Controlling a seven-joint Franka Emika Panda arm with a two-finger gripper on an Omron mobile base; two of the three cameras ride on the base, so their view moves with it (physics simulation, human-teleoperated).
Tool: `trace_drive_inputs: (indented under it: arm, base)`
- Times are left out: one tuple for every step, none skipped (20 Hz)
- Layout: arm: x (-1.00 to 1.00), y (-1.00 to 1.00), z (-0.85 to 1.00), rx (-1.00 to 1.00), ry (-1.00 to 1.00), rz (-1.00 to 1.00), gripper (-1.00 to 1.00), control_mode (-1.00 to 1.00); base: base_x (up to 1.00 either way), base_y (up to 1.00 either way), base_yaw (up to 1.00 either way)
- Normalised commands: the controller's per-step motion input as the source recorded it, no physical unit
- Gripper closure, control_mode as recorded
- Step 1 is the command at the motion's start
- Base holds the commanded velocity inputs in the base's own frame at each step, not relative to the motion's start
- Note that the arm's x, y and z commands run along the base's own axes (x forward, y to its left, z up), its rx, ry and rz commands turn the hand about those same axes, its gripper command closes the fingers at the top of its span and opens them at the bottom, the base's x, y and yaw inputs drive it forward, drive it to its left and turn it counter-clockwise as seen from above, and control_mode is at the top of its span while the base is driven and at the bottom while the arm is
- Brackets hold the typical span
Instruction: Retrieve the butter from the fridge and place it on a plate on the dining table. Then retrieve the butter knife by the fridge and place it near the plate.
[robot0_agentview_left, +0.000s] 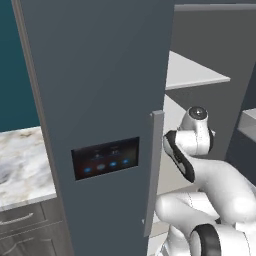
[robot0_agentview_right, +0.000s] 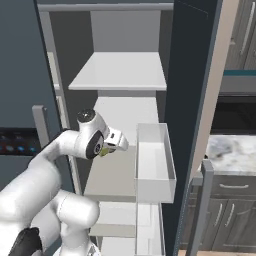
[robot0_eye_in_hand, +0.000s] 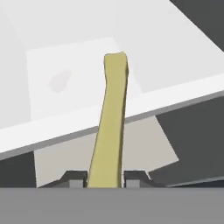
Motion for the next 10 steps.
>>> trace_drive_inputs:
  arm:
    - [-1.0,-0.34,0.64,0.09,0.17,-0.02,1.0,-1.0]
    - [-1.0,-0.21,0.69,0.12,0.18,0.0,1.0,-1.0]
    - [-0.98,-0.1,0.76,0.12,0.23,0.0,1.0,-1.0]
    - [-0.94,-0.05,0.71,0.1,0.23,0.0,1.0,-1.0]
    - [-0.99,0.0,0.67,0.11,0.17,0.0,1.0,-1.0]
    - [-1.0,0.0,0.65,0.12,0.13,0.0,1.0,-1.0]
    - [-1.0,0.0,0.58,0.12,0.12,0.0,1.0,-1.0]
    - [-1.0,0.17,0.54,0.08,0.08,0.0,1.0,-1.0]
    - [-1.0,0.39,0.42,0.03,0.02,0.0,1.0,-1.0]
    - [-1.0,0.51,0.5,0.0,-0.05,0.0,1.0,-1.0]
  base:
    - [0.0,0.0,0.0]
    - [0.0,0.0,0.0]
    - [0.0,0.0,0.0]
    - [0.0,0.0,0.0]
    - [0.0,0.0,0.0]
    - [0.0,0.0,0.0]
    - [0.0,0.0,0.0]
    - [0.0,0.0,0.0]
    - [0.0,0.0,0.0]
    - [0.0,0.0,0.0]
